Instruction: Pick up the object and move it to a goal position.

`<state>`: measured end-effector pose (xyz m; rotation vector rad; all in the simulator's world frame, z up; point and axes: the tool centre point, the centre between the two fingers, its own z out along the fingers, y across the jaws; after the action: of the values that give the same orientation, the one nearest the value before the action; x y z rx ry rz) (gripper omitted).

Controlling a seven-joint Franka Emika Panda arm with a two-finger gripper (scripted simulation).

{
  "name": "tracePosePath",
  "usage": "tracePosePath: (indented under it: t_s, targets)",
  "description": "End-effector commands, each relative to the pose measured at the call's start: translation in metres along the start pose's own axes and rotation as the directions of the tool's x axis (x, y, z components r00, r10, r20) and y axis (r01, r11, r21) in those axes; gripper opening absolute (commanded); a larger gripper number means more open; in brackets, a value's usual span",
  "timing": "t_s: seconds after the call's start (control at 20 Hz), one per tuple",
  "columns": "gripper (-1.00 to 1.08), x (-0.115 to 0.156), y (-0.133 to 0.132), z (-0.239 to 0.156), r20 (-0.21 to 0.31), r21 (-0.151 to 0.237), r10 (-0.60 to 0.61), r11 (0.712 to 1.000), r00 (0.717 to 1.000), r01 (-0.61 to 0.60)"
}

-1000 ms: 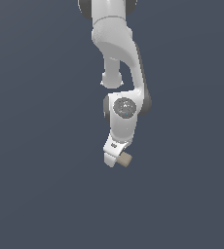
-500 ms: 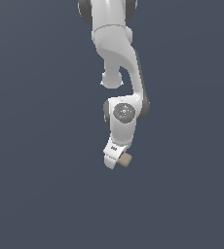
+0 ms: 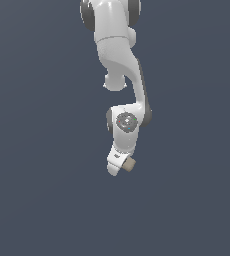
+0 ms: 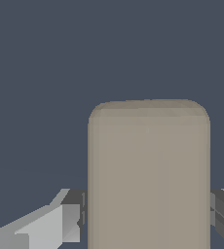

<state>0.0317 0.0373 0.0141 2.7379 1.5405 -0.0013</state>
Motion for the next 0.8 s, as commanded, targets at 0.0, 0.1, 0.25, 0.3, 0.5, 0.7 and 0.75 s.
tracePosePath:
  t_s: [0.0, 0.1, 0.25, 0.3, 0.5, 0.7, 0.75]
  targets:
    - [-1.0, 0.0, 0.0, 0.001, 0.0, 0.0, 0.0, 1.0, 1.0, 0.0]
    - [-1.0, 0.0, 0.0, 0.001, 0.0, 0.0, 0.0, 1.0, 1.0, 0.0]
    - [-1.0, 0.0, 0.0, 0.001, 0.0, 0.0, 0.0, 1.0, 1.0, 0.0]
    - [-1.0, 0.0, 0.0, 0.001, 0.0, 0.0, 0.0, 1.0, 1.0, 0.0]
    - [-1.0, 0.001, 0.0, -0.001, 0.0, -0.001, 0.0, 1.0, 1.0, 0.0]
    - [-1.0, 0.013, -0.001, -0.006, 0.0, -0.001, 0.0, 1.0, 1.0, 0.0]
    - [-1.0, 0.017, -0.001, -0.008, 0.0, -0.001, 0.0, 1.0, 1.0, 0.0]
